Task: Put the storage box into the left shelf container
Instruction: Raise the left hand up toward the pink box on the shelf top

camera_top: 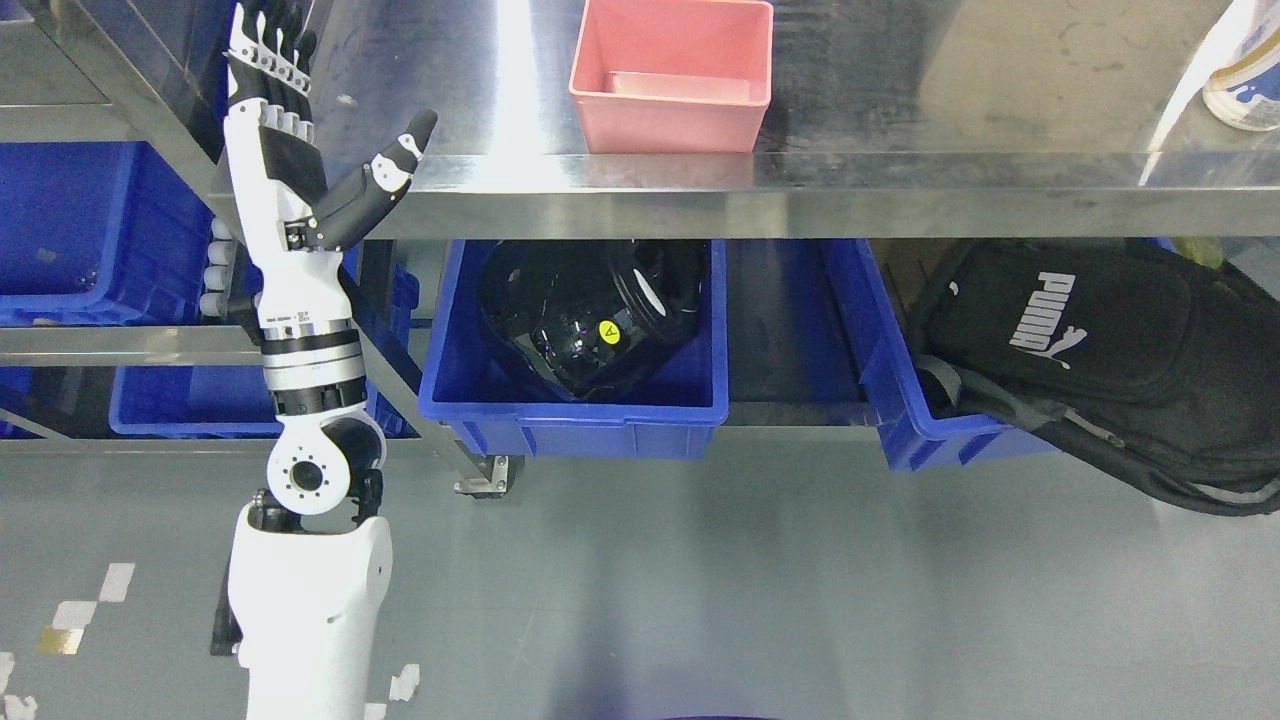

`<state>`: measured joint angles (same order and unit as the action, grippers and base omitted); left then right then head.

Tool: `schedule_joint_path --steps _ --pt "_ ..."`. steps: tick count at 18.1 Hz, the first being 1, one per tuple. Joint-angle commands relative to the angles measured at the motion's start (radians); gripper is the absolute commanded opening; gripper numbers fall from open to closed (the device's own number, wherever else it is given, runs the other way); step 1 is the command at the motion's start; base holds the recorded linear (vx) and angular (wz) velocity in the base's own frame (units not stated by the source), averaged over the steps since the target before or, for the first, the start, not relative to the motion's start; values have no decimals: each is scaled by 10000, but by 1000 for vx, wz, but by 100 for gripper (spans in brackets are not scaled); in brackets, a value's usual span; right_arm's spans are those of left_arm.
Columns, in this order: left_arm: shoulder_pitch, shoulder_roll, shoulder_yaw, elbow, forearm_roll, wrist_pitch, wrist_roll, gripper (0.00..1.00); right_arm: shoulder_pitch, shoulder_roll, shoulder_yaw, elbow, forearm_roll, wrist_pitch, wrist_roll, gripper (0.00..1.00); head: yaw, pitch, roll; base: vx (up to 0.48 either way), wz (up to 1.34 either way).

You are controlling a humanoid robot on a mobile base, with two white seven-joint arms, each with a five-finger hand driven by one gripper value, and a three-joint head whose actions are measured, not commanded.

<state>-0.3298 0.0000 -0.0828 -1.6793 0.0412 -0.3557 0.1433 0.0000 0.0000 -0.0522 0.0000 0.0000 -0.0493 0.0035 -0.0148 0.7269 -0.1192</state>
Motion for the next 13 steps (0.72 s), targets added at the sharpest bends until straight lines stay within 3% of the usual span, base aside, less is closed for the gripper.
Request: schedule_joint_path --steps 1,4,7,13 --pt "46 174 -1 -4 -13 -32 -7 100 -46 -175 0 -175 -215 2 -50 100 0 0 0 0 0" --pt "-198 174 396 -4 -13 -47 -708 100 -46 -175 0 -175 -215 2 -65 100 0 0 0 0 0" --pt "-1147 174 1194 42 -43 75 -3312 100 -46 -175 0 -175 -215 2 -65 100 0 0 0 0 0" --pt "-4397 2221 1595 1633 -379 1408 -9018 100 -46 -175 0 -175 -215 -13 -50 100 0 0 0 0 0"
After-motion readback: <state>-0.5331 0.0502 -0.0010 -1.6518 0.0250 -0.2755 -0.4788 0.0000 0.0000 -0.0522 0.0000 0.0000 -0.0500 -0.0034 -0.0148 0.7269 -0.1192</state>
